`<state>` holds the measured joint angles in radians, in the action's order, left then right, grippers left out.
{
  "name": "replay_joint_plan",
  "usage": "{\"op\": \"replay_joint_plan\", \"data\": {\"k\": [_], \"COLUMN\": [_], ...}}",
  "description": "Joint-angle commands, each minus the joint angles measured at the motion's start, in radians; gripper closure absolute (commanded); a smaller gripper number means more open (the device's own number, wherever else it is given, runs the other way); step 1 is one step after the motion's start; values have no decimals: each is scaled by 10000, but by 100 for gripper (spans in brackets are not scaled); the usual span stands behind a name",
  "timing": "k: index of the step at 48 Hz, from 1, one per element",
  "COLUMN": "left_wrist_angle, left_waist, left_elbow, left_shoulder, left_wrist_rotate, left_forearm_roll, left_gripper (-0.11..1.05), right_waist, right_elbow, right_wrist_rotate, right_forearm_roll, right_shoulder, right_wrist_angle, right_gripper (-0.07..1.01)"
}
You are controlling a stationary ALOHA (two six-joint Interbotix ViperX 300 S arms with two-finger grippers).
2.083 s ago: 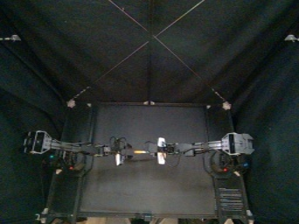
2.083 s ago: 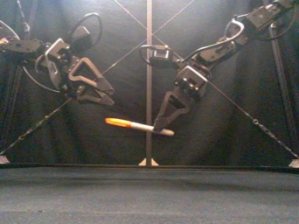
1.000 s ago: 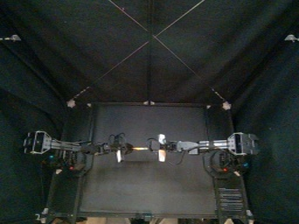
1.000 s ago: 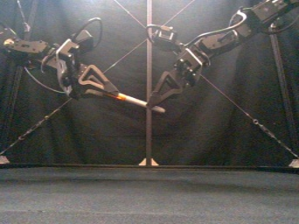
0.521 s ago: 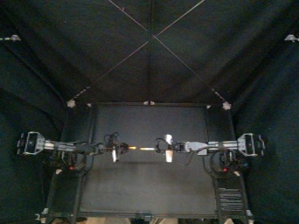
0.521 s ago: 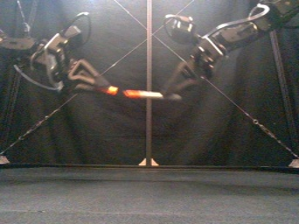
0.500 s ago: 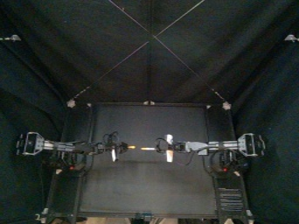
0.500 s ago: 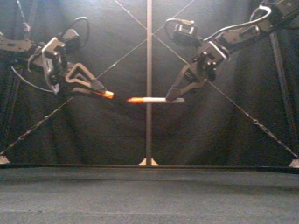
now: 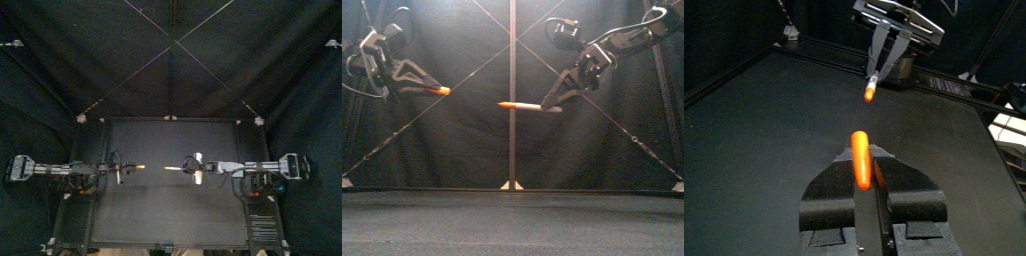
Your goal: Uncap the pen
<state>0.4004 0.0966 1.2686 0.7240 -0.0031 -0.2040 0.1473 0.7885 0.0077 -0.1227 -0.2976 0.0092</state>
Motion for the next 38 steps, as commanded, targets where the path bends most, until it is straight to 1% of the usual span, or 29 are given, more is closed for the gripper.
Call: {"op": "replay_joint_plan", "data": {"k": [1, 6, 38], "left_wrist_angle": [-107, -261, -276], "left_waist": [-46, -46, -46], "left_elbow": [-61, -77, -61], "left_shoulder": [123, 123, 123], "left_wrist_rotate": [0, 0, 0], "left_forearm_roll": [-15, -15, -15], "left_gripper": [62, 62, 62], "right_waist": [31, 31, 31], "right_elbow": [-123, -123, -138], "right_wrist_rotate": [15, 0, 0], "right_forearm_roll": [15, 15, -46], "right_shoulder": [-291, -291, -291], "right_wrist_angle": [-138, -153, -153], "right_gripper": [49, 49, 49]}}
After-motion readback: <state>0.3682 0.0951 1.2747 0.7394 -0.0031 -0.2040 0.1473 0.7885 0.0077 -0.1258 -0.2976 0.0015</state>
